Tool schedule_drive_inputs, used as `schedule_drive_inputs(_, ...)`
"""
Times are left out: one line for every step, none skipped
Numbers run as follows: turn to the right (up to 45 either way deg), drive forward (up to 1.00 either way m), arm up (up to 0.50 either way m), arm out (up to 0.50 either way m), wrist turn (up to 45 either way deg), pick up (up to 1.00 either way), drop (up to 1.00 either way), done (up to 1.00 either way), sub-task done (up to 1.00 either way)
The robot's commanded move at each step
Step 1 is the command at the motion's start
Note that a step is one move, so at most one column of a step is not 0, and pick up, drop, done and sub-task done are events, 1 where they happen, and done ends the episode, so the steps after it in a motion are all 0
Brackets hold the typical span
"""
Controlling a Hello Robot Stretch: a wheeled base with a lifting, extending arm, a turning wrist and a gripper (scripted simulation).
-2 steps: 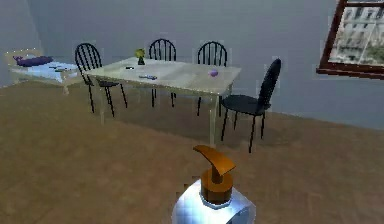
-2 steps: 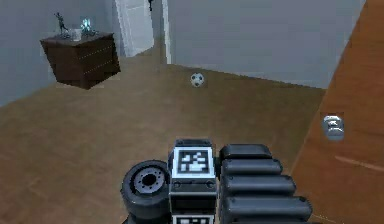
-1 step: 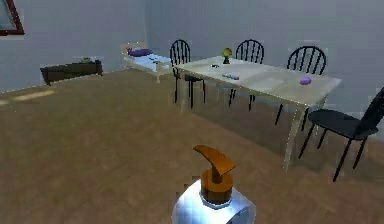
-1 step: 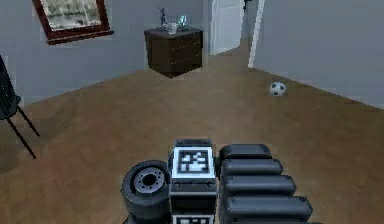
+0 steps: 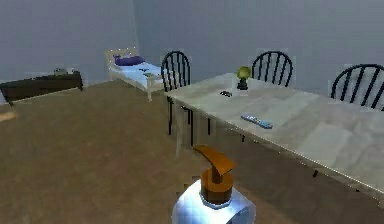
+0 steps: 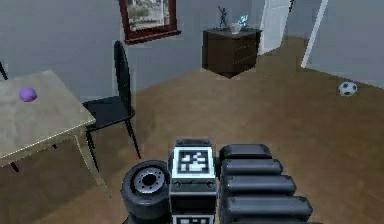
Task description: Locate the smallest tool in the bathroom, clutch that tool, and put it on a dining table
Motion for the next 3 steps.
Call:
schedule_drive_inputs(0.0,0.7,0.0,0.0,0.0,0.0,0.0,0.0,0.0)
schedule_drive_inputs(6.0,0.0,0.0,0.0,0.0,0.0,0.0,0.0,0.0)
schedule_drive_inputs(-3.0,0.0,0.0,0.0,0.0,0.0,0.0,0.0,0.0)
